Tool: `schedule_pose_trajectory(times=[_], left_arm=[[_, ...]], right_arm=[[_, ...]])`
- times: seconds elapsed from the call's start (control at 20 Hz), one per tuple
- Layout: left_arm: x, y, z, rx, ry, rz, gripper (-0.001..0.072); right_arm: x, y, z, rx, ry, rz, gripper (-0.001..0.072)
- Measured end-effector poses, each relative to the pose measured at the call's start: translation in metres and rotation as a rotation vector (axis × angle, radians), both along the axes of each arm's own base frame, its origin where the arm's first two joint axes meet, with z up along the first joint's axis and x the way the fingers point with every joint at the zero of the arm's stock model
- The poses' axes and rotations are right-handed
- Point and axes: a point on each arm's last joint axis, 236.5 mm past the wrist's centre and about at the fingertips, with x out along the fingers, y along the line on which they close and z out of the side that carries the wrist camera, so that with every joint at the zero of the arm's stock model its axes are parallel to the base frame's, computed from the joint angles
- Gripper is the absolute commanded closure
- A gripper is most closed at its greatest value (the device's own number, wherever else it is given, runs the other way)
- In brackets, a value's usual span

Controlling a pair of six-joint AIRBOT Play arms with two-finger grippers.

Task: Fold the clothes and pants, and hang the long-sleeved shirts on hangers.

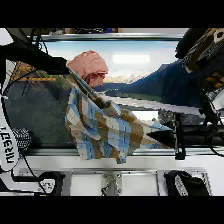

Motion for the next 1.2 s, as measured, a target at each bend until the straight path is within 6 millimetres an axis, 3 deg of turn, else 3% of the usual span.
schedule_pose_trajectory(times=[0.25, 0.3, 0.35, 0.4, 0.45, 0.65, 0.85, 0.9, 0.95, 1.0, 1.2], left_arm=[[-0.008, -0.027, 0.011, 0.022, -0.046, -0.109, 0.0693], [-0.010, -0.033, 0.012, 0.024, -0.051, -0.129, 0.0655], [-0.011, -0.037, 0.013, 0.026, -0.056, -0.144, 0.0353], [-0.012, -0.040, 0.013, 0.026, -0.062, -0.153, 0.0108], [-0.012, -0.042, 0.014, 0.025, -0.063, -0.157, 0.0087], [-0.003, -0.037, 0.036, -0.027, -0.136, -0.103, 0.0087], [0.000, -0.022, 0.092, -0.201, -0.258, -0.028, 0.0107], [-0.001, -0.016, 0.106, -0.238, -0.288, -0.009, 0.0162], [-0.003, -0.010, 0.118, -0.263, -0.313, 0.010, 0.0529], [-0.006, -0.004, 0.130, -0.284, -0.339, 0.024, 0.0693], [-0.026, 0.011, 0.153, -0.324, -0.400, 0.073, 0.0693]], right_arm=[[-0.002, 0.010, 0.050, 0.156, -0.062, 0.017, 0.0700], [-0.002, 0.011, 0.057, 0.182, -0.071, 0.015, 0.0700], [0.000, 0.011, 0.062, 0.198, -0.080, 0.006, 0.0700], [0.004, 0.011, 0.067, 0.216, -0.088, -0.007, 0.0700], [0.007, 0.011, 0.072, 0.234, -0.096, -0.020, 0.0700], [0.022, 0.008, 0.085, 0.282, -0.120, -0.089, 0.0700], [0.039, 0.003, 0.094, 0.311, -0.141, -0.166, 0.0700], [0.045, 0.000, 0.097, 0.313, -0.162, -0.193, 0.0700], [0.053, -0.004, 0.101, 0.314, -0.201, -0.236, 0.0700], [0.061, -0.009, 0.107, 0.314, -0.244, -0.282, 0.0700], [0.097, -0.046, 0.126, 0.219, -0.447, -0.553, 0.0701]])
